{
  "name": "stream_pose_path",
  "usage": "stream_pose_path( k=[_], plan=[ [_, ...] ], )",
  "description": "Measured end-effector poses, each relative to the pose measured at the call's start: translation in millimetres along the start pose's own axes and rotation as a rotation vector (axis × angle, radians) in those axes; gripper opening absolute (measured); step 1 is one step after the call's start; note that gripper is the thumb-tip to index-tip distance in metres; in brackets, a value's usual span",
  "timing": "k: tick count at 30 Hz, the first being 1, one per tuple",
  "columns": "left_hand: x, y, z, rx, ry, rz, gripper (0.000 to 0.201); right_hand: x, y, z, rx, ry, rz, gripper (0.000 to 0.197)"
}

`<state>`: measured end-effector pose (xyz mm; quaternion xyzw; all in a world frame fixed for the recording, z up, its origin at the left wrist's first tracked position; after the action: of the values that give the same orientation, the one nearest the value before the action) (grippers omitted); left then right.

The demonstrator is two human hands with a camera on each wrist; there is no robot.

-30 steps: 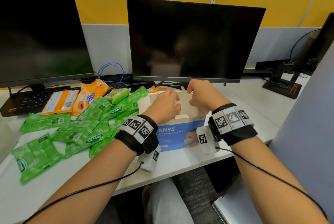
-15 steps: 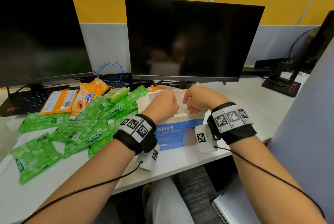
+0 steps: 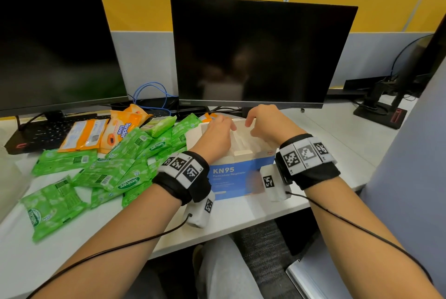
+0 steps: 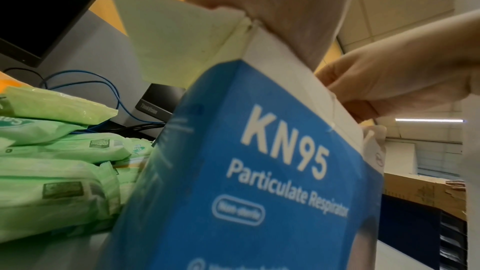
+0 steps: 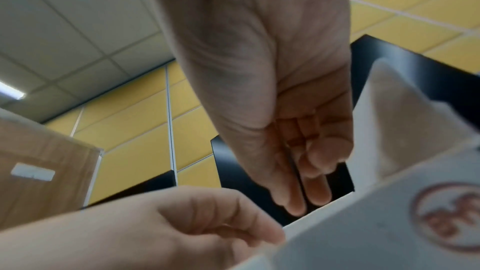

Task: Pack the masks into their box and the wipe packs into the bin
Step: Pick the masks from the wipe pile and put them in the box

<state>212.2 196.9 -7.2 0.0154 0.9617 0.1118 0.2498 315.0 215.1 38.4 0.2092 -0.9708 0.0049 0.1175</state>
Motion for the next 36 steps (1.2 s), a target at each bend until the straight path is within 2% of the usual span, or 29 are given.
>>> stream_pose_path(
  k=[2,4,5,9,13,15,17,20,22,24,26,27,29,30,31,32,35,36],
  plan=[
    [0.1,-0.5,2.0,0.003,0.007,-0.004,0.035,1.1,-0.7,8.3,0.088,0.025,0.04,0.027],
    [-0.4,-0.3,2.1,-0.011,0.02,-0.013,0.034,2.3,-3.1,25.7,0.208,-0.061,0.044,0.027],
    [-1.4,0.6,1.9,-0.013,0.028,-0.01,0.033,2.8,-3.1,30.5,0.215,-0.098,0.035,0.024],
    [1.1,2.6,-0.1,-0.049,0.056,-0.025,0.029,0.0,-0.6,23.5,0.082,-0.069,0.029,0.019],
    [12.3,-1.2,-11.1,-0.182,-0.129,-0.053,0.039,2.2,-3.1,3.6,-0.051,-0.037,0.024,0.014],
    [15.0,-1.6,-14.8,-0.206,-0.202,-0.068,0.043,8.1,-6.2,-10.3,-0.146,-0.062,-0.008,0.011],
    [16.2,-0.6,-19.3,-0.217,-0.262,-0.072,0.044,13.8,-7.1,-13.5,-0.182,-0.084,-0.027,0.011],
    [22.2,1.2,-24.5,-0.19,-0.333,-0.095,0.045,19.1,-2.1,16.2,-0.016,-0.134,-0.038,0.016],
    [28.1,2.4,-32.4,-0.178,-0.323,-0.121,0.04,16.0,1.1,32.0,0.101,-0.08,-0.051,0.02],
    [33.6,5.4,-35.8,-0.134,-0.239,-0.126,0.035,14.6,2.9,20.5,0.054,0.046,-0.073,0.027],
    [36.3,8.1,-24.2,-0.001,-0.114,-0.103,0.038,19.3,0.8,0.0,-0.106,0.199,-0.138,0.023],
    [37.6,7.8,-15.4,0.067,-0.077,-0.092,0.04,24.8,0.3,-0.6,-0.099,0.225,-0.181,0.021],
    [40.6,4.1,-4.5,0.126,-0.076,-0.085,0.041,37.5,-2.7,23.2,0.108,0.103,-0.239,0.024],
    [42.8,1.5,-2.6,0.129,-0.095,-0.098,0.042,36.0,-2.4,37.6,0.212,0.032,-0.221,0.028],
    [45.3,-0.3,-2.6,0.118,-0.105,-0.112,0.042,32.8,-1.9,42.8,0.251,-0.003,-0.194,0.03],
    [46.9,-0.4,-4.0,0.099,-0.108,-0.119,0.041,30.0,0.6,39.5,0.225,-0.023,-0.178,0.031],
    [43.6,-2.0,-13.4,-0.006,-0.1,-0.116,0.027,30.3,7.0,12.3,-0.064,-0.066,-0.168,0.033],
    [42.5,-2.4,-16.1,-0.042,-0.107,-0.114,0.025,31.3,7.4,13.5,-0.057,-0.071,-0.167,0.033]
  ],
)
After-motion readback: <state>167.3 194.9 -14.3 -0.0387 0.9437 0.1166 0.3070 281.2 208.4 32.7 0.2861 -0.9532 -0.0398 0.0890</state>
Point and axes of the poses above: each hand's wrist, its own y-axis towards the middle knuckle, its own z-axis out of the palm, x = y × z, the point moved 9 cm from there along y, towards the middle knuckle, and after that the axes turned 1 degree about x, right-handed, at the moved point
